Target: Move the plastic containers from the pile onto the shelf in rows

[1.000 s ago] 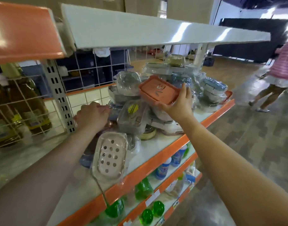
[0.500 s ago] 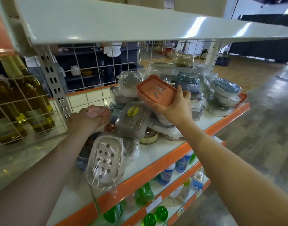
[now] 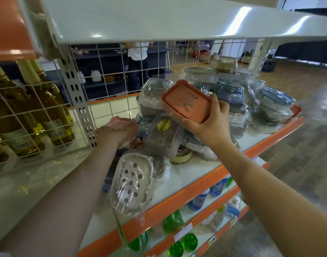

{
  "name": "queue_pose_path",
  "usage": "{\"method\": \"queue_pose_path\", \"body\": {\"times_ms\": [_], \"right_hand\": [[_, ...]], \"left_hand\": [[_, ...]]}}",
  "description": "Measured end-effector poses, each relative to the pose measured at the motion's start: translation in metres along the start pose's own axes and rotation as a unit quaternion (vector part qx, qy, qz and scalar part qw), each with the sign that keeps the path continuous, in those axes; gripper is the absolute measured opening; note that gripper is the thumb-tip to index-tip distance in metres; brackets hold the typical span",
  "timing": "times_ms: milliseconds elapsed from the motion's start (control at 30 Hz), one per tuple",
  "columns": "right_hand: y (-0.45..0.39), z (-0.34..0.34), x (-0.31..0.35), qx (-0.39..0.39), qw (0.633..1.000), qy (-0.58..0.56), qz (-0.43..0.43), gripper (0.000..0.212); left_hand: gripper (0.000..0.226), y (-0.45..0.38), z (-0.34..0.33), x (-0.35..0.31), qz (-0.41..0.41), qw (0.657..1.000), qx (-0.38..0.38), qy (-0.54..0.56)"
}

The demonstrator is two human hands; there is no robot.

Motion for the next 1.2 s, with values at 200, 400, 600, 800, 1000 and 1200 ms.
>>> {"method": "queue_pose_path", "body": {"times_ms": [200, 400, 600, 800, 1000, 1200], "right_hand": [[0.004, 0.002, -0.004, 0.0, 1.0, -0.016, -0.013, 0.113], [0.009, -0.001, -0.006, 0.005, 1.0, -0.017, -0.016, 0.115], [0.01, -0.008, -0.005, 0.008, 0.999, -0.033, -0.02, 0.117], [0.008, -0.008, -0.006, 0.014, 0.999, -0.039, -0.021, 0.117], [0.006, -0.009, -0.009, 0.013, 0.999, -0.028, -0.017, 0.112], [0.009, -0.008, -0.007, 0.011, 0.999, -0.042, -0.019, 0.111]], "left_hand": [[0.074, 0.009, -0.003, -0.004, -0.035, 0.999, -0.021, 0.018], [0.096, 0.009, 0.007, 0.002, -0.003, 0.995, -0.093, 0.024], [0.118, 0.009, 0.009, -0.009, -0.002, 0.995, -0.08, -0.063], [0.122, 0.003, 0.005, -0.01, 0.03, 0.99, -0.105, -0.087], [0.108, 0.002, 0.0, -0.007, 0.022, 0.989, -0.143, -0.039], [0.087, 0.013, 0.004, 0.002, 0.014, 0.986, -0.161, -0.037]]}}
Point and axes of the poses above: each hand's wrist, its own y-axis away from the middle knuckle, its own z-axis out of the back of the hand, x = y × z, the point moved 1 cm from there along -y, towards the middle knuckle
